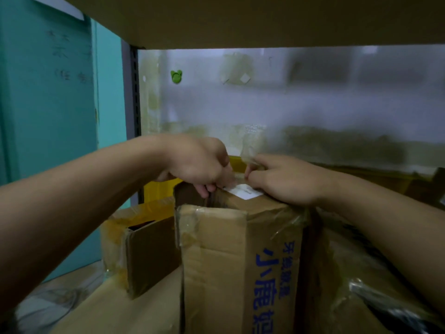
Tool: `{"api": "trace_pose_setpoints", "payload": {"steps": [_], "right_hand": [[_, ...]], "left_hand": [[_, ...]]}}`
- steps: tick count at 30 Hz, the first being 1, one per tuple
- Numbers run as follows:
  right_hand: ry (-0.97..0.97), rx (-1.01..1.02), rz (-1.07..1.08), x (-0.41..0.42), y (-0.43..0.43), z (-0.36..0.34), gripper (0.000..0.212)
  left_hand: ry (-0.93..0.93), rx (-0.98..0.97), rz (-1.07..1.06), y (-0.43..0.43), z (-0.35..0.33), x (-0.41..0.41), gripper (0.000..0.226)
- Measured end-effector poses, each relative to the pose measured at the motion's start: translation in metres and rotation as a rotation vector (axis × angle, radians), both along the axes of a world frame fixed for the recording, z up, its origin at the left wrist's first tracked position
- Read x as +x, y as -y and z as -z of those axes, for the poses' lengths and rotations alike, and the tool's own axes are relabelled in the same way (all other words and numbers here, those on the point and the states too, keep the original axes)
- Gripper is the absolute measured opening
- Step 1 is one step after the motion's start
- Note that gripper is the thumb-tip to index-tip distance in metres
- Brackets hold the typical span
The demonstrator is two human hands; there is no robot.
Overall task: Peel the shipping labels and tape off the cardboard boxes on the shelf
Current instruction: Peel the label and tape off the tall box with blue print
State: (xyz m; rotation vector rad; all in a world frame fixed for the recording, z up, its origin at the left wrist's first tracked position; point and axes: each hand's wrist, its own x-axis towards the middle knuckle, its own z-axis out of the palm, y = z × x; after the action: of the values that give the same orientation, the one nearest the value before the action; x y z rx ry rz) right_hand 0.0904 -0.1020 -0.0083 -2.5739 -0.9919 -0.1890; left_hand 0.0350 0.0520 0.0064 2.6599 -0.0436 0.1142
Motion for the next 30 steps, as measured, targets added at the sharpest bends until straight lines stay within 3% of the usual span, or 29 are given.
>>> {"api": "trace_pose_setpoints", "payload": {"steps": [4,7,9,12,14,17,20,24,27,30], "right_hand": [[0.024,0.079,0.030,0.003,-0.001,-0.001,0.025],[0.026,0.191,0.075,0.008,0.000,-0.002,0.022],[0.124,0.246,0.116,0.014,0.003,-0.004,0.018],[0.292,0.307,0.051,0.011,0.007,-0.011,0.047],[0.317,0.305,-0.121,0.001,0.004,-0.013,0.047],[0.156,0.172,-0.244,-0.009,-0.002,-0.011,0.029],[0.118,0.012,-0.242,-0.014,-0.004,-0.011,0.029],[0.193,0.034,-0.199,-0.013,-0.007,-0.005,0.032],[0.195,0.071,-0.153,-0.011,-0.011,0.001,0.024],[0.177,0.114,-0.116,-0.009,-0.012,0.001,0.016]], "left_hand": [[0.249,0.049,-0.006,-0.008,0.022,-0.011,0.019],[0.390,-0.066,-0.002,-0.008,0.038,-0.023,0.058],[0.391,-0.081,0.003,-0.009,0.040,-0.031,0.074],[0.245,-0.141,0.060,-0.013,0.035,-0.044,0.091],[0.188,-0.125,0.075,-0.012,0.036,-0.051,0.095],[0.245,-0.100,0.026,-0.003,0.055,-0.060,0.083],[0.427,-0.294,0.008,-0.001,0.081,-0.054,0.080],[0.597,-0.468,-0.035,0.015,0.112,-0.044,0.082],[0.654,-0.535,-0.068,0.031,0.128,-0.038,0.112],[0.637,-0.526,-0.045,0.031,0.131,-0.028,0.105]]}}
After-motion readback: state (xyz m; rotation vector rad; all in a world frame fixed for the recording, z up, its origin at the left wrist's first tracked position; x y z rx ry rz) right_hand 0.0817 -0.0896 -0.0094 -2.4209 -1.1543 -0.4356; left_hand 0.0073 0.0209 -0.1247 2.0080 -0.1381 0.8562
